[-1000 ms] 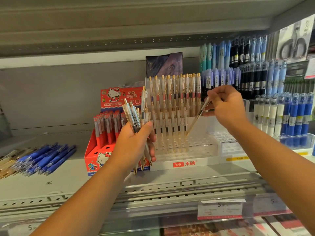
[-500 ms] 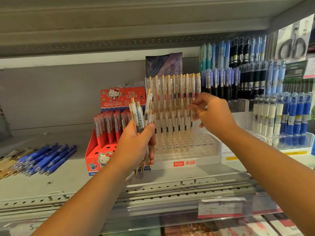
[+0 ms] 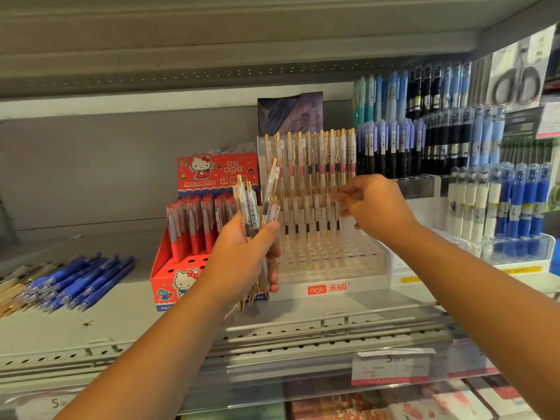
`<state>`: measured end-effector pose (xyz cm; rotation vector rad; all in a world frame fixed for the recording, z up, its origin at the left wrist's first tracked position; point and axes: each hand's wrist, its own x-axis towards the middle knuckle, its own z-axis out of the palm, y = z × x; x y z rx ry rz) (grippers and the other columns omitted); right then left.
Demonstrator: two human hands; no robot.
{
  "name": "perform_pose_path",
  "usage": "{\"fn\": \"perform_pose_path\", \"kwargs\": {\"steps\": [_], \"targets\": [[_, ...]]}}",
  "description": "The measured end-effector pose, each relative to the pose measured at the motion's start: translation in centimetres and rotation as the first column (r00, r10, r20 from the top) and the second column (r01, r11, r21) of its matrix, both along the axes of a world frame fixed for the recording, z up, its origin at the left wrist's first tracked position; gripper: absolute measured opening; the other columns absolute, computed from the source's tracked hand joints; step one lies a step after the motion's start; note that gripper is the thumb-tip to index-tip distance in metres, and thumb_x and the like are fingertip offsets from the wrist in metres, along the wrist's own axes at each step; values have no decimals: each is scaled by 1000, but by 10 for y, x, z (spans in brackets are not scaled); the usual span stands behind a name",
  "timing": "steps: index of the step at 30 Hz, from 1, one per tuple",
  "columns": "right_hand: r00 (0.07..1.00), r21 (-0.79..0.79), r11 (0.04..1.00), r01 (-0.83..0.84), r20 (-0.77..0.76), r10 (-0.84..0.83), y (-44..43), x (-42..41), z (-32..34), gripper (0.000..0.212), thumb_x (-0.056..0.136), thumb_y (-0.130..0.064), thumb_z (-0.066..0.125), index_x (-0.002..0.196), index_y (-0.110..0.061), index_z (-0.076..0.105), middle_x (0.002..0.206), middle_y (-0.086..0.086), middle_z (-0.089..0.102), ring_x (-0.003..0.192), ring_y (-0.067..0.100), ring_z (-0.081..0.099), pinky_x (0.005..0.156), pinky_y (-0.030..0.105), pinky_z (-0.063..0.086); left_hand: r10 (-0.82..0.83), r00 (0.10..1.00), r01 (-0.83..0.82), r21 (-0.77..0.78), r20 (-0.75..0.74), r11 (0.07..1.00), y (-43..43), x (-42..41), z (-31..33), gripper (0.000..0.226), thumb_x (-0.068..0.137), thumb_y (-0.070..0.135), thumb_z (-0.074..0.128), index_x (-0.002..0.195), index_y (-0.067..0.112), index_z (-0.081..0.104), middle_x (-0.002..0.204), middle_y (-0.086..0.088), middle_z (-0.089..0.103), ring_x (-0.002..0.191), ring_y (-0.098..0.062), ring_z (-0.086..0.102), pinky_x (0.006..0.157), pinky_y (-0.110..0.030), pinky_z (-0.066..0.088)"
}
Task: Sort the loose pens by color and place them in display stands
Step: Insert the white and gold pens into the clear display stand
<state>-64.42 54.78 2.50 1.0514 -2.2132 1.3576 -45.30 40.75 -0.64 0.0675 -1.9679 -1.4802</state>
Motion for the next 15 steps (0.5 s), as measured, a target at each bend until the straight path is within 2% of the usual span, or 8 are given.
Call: {"fn": "perform_pose_path", "kwargs": {"steps": [4,6,8,10,12,15], "targets": [[978,69,988,140,-167,-127,3,5,-2,19,94,-21,61,108,-18,74,101,-2,73,80,11,62,71,27,52,-25,1000,26,16,-14,1000,-2,-1,-1,22,100,24,54,99,1,52,74,-6,64,44,-27,54,46,-37,51],[959,-2,981,192,-211,-188,4,11,-2,22,92,-19,59,110,-16,72,104,1,70,83,15,61,74,30,53,-36,999,37,29,-24,999,-2,-1,-2,22,99,24,56,100,2,53,75,-8,66,46,-27,56,46,-38,52],[948,-124,978,167,-252,-194,4,19,3,23,90,-18,60,110,-14,69,104,1,65,87,15,60,77,30,52,-47,998,47,26,-29,999,-3,-2,-3,16,98,23,58,101,7,55,76,-10,67,48,-27,58,47,-38,52],[968,-181,983,15,-242,-59,4,30,9,19,89,-16,61,106,-17,68,98,-5,65,85,8,60,74,19,50,-58,998,58,14,-27,998,-5,-2,-3,10,98,23,58,102,13,57,79,-11,68,49,-27,59,48,-38,53],[972,-157,962,-222,-119,205,2,43,11,13,90,-15,64,99,-24,68,91,-9,68,82,3,63,68,16,52,-74,997,74,12,-26,997,-5,-3,-4,8,98,23,58,103,16,58,79,-11,68,50,-27,59,48,-38,53],[848,-154,852,-501,110,518,-5,59,7,15,89,-15,68,101,-24,70,92,-7,73,83,6,68,62,23,56,-99,995,99,10,-29,995,-6,-4,-4,10,99,23,56,104,15,58,77,-12,67,48,-27,57,48,-39,53]]}}
